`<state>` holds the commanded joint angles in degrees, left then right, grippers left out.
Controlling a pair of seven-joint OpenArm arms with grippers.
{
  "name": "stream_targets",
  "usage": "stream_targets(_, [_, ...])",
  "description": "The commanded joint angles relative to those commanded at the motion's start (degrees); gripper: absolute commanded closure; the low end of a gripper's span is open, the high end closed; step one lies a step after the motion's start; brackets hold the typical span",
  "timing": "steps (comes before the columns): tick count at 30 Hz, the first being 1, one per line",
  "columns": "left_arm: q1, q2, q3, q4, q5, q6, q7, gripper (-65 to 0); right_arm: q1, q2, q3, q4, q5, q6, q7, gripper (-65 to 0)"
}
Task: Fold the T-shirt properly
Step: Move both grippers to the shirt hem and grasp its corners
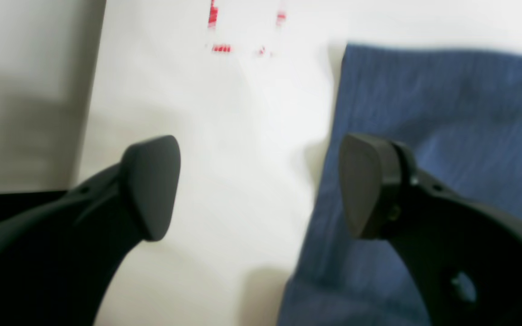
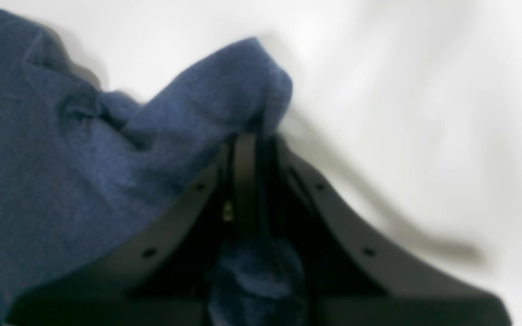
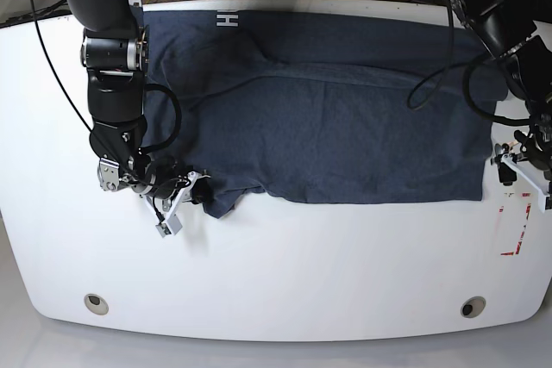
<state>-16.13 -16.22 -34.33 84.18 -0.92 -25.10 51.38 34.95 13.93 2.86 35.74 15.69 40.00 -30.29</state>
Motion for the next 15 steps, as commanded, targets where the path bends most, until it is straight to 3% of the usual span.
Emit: stream_targets(15, [-6.59, -0.09, 1.32, -24.88, -0.18, -0.18, -15.91, -51.0, -0.18, -0.09, 0.09, 0.00, 0.00, 0.00, 0.00, 0.0])
